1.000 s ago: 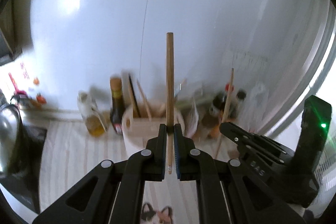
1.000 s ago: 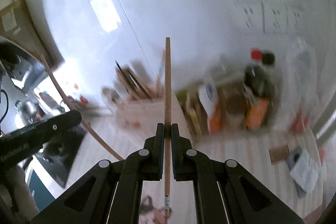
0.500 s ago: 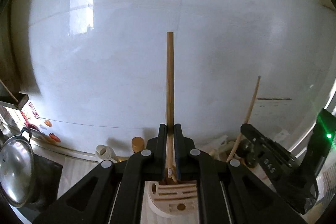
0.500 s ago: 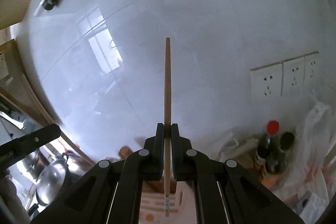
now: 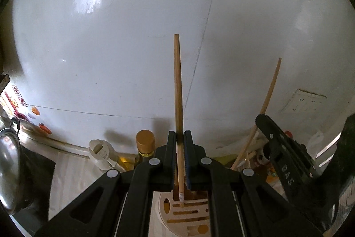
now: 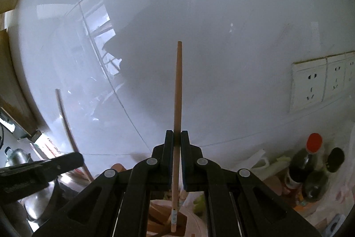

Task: Organize utensils
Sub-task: 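Lift both wooden chopsticks upright and carry them over the cream holder, then insert both wooden chopsticks into the holder slots and open both tools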

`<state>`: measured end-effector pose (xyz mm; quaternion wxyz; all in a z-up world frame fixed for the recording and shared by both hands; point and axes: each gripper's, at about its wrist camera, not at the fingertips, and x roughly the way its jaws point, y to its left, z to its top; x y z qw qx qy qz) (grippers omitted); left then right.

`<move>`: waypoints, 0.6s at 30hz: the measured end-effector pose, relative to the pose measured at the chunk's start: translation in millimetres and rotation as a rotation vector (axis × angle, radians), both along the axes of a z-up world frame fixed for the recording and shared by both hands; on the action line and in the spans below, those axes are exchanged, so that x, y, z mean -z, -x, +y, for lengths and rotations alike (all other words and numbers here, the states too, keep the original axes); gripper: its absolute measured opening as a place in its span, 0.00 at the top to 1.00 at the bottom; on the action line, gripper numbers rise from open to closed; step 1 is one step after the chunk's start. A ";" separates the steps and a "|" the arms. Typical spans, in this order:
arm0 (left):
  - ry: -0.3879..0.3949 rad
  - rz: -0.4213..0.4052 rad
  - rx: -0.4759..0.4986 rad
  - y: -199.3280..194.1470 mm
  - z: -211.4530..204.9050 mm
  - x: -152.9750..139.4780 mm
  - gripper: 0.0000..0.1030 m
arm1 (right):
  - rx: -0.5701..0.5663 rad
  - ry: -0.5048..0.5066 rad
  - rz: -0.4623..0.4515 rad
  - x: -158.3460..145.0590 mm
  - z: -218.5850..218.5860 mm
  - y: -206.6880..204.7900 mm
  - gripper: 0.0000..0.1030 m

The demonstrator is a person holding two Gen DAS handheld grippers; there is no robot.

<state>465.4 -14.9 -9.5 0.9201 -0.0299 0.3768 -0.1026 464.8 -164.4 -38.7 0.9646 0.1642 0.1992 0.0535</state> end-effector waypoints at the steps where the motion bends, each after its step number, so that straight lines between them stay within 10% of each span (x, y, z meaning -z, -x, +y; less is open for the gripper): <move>1: 0.006 0.002 -0.002 -2.4 1.3 0.9 0.96 | -0.001 0.004 -0.007 1.1 0.0 1.3 0.94; 18: 0.011 -0.003 0.026 -8.1 -13.7 8.2 0.96 | 0.007 0.014 -0.040 13.8 -0.5 1.2 0.94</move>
